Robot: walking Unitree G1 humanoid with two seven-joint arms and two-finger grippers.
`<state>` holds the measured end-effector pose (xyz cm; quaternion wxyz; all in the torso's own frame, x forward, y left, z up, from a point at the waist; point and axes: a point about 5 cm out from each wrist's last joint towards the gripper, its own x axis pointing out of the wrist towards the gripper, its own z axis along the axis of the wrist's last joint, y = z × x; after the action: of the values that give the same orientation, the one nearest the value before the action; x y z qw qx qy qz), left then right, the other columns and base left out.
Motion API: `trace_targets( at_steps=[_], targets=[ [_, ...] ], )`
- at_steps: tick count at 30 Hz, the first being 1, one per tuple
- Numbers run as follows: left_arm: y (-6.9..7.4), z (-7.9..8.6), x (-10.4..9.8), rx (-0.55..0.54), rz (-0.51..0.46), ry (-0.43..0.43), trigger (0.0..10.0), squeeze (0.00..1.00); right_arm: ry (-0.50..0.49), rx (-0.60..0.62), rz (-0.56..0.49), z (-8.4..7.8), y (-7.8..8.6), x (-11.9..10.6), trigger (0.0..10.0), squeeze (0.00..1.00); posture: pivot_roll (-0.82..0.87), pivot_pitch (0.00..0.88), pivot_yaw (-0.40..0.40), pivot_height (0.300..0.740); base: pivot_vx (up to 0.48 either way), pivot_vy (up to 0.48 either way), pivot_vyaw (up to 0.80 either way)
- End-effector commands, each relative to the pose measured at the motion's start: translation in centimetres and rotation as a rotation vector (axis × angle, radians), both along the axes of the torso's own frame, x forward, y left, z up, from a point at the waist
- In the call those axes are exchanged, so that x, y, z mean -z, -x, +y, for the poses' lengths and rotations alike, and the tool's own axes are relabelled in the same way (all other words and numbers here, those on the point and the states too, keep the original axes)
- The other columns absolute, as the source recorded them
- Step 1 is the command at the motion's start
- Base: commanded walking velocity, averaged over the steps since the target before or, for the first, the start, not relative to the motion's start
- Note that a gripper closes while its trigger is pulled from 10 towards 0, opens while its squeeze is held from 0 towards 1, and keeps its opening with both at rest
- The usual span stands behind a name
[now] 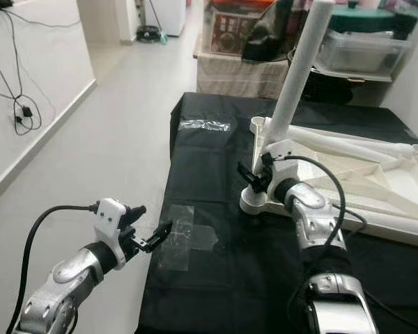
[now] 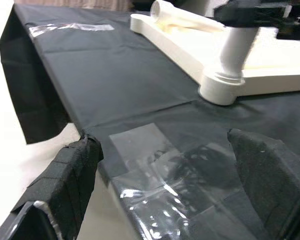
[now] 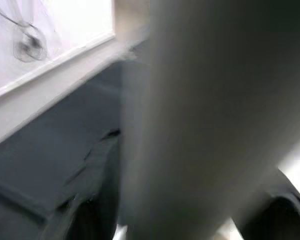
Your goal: Building children table
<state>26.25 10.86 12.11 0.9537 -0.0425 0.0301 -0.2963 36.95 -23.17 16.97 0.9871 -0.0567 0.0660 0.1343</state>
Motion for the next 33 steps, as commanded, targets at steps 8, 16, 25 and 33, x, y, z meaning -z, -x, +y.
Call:
trace_targets(
  at_steps=[8, 16, 25, 33],
  targets=[
    [0.1, 0.5, 0.2, -0.004, 0.0, -0.02, 10.0, 0.0, -0.109, 0.442, -0.009, -1.8, -0.8, -0.1, 0.0, 0.0, 0.07, 0.0, -0.082, 0.74, 0.0, 0.0, 0.0],
    [0.3, 0.0, 0.2, -0.003, 0.001, -0.012, 10.0, 0.0, -0.239, 1.093, 0.112, -2.1, 4.0, 4.5, 0.0, 0.0, 0.08, 0.0, -0.079, 0.74, 0.0, 0.0, 0.0],
    [0.1, 0.4, 0.1, 0.001, -0.001, -0.022, 10.0, 0.0, -0.197, 0.824, 0.016, 1.6, 2.5, 2.5, 10.0, 0.84, 0.07, 0.0, -0.08, 0.74, 0.0, 0.0, 0.0],
    [0.2, 0.1, 0.3, -0.003, 0.0, -0.016, 10.0, 0.0, -0.208, 0.598, -0.133, -0.1, 0.6, -1.6, 10.0, 0.0, 0.06, 0.0, -0.086, 0.74, 0.0, 0.0, 0.0]
  ],
)
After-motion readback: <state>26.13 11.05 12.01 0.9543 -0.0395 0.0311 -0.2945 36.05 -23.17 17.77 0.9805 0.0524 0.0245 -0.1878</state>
